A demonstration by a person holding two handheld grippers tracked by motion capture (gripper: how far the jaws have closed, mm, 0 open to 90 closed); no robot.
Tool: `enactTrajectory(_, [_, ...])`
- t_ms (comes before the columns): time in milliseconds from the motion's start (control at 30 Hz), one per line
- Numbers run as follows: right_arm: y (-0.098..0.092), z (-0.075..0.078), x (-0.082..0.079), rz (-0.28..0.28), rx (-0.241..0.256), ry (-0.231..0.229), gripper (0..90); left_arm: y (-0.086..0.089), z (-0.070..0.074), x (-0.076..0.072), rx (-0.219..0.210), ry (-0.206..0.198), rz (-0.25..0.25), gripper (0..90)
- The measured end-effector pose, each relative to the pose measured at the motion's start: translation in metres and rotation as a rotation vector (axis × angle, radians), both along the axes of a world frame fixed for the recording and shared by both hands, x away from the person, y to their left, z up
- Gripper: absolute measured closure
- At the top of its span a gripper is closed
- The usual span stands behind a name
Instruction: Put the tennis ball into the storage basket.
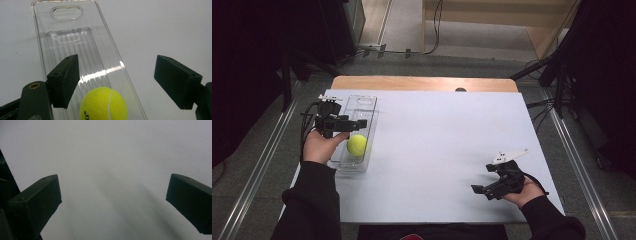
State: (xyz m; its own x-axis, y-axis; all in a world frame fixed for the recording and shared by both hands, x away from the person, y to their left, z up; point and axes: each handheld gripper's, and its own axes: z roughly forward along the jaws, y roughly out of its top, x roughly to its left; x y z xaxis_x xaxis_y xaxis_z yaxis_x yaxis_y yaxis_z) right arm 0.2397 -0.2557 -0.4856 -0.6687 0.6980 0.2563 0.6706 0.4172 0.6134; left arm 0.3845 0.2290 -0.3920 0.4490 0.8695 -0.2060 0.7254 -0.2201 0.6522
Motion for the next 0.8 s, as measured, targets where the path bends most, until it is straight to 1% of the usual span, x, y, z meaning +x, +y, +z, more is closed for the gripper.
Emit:
enactTrajectory(133, [0.0, 0.0, 0.0, -0.001, -0.001, 0.003, 0.0, -0.005, 0.006, -0.002, -0.008, -0.008, -0.026, 21.1])
enactTrajectory(267, [0.0, 0.0, 0.0, -0.002, -0.001, 0.002, 0.0, -0.011, 0.008, -0.004, -0.02, -0.003, -0.051, 21.0])
enactTrajectory(367, [0.0, 0.0, 0.0, -0.001, -0.002, 0.002, 0.0, -0.014, 0.009, -0.005, -0.022, -0.003, -0.066, 21.0])
enactTrajectory(433, [0.0, 0.0, 0.0, 0.001, -0.003, 0.001, 0.0, -0.016, 0.01, -0.006, -0.026, -0.003, -0.071, 21.1])
enactTrajectory(533, [0.0, 0.0, 0.001, -0.001, -0.002, 0.003, 0.0, -0.019, 0.01, -0.007, -0.009, -0.003, -0.082, 21.1])
enactTrajectory(733, [0.001, 0.0, 0.001, 0.003, -0.001, 0.001, 0.0, -0.026, 0.008, -0.008, -0.014, 0.009, -0.111, 21.1])
enactTrajectory(800, [0.001, 0.0, 0.001, 0.004, -0.001, 0.001, 0.0, -0.028, 0.007, -0.008, -0.022, 0.014, -0.121, 21.0])
